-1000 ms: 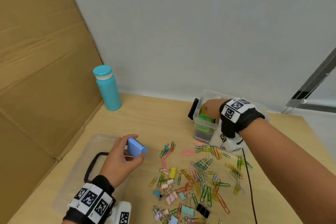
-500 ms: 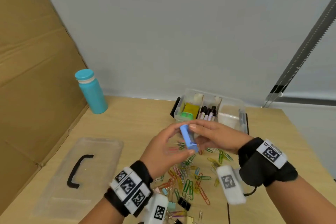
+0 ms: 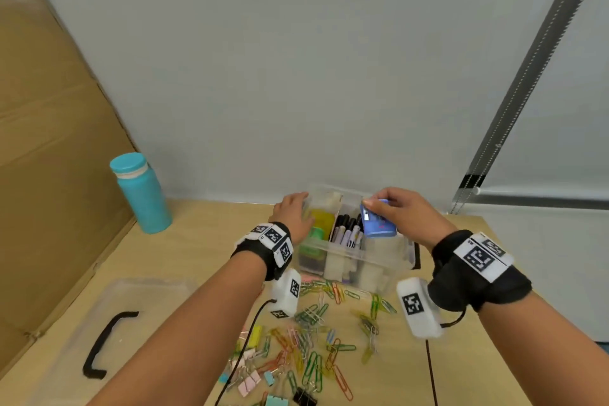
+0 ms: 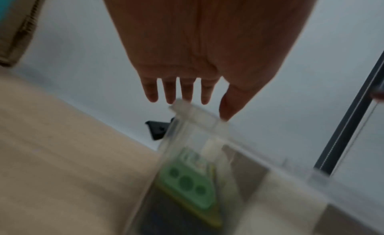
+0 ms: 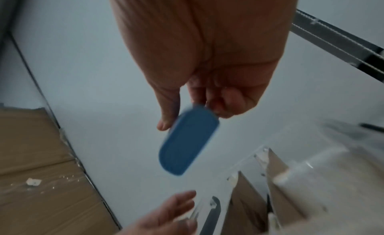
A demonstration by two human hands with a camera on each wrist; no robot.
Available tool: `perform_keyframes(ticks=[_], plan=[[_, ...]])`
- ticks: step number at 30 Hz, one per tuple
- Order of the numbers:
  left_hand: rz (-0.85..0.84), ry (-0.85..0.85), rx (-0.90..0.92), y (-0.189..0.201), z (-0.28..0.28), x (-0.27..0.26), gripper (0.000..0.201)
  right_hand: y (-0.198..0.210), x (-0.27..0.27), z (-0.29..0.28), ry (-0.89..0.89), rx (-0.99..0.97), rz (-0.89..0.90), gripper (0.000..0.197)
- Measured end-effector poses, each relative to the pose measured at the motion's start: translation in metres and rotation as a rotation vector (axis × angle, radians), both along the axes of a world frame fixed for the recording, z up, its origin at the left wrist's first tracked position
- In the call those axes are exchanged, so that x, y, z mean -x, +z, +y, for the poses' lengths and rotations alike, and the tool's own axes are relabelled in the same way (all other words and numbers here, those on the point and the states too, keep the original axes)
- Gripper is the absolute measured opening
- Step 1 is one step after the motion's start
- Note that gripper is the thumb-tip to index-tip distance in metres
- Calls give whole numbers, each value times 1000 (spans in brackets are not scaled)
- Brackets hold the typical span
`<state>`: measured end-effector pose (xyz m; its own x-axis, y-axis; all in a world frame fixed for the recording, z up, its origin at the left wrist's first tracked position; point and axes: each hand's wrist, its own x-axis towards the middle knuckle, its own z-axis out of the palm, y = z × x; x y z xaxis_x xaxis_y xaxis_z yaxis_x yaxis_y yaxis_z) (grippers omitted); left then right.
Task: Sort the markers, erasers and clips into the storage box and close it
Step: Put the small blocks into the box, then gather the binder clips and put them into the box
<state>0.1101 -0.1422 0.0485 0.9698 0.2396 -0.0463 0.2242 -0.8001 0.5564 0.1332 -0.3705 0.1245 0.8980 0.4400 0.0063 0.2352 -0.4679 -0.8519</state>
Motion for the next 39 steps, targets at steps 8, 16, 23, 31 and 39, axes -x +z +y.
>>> perform_keyframes(ticks=[8, 16, 23, 31, 39], plan=[[-169, 5, 235, -33, -2, 19, 64, 12, -35, 71, 44, 229, -111, 18], [-207, 97, 187, -39, -10, 24, 65, -16, -49, 143, 111, 767, -182, 32], [-186, 91, 106, -40, -10, 24, 65, -84, -145, 180, 406, 1310, -117, 42], [-174, 103, 67, -40, -10, 25, 65, -27, -62, 172, 487, 1337, -148, 60], [-91, 115, 18, -35, -11, 23, 66, -25, -35, 133, 96, 914, -219, 37]])
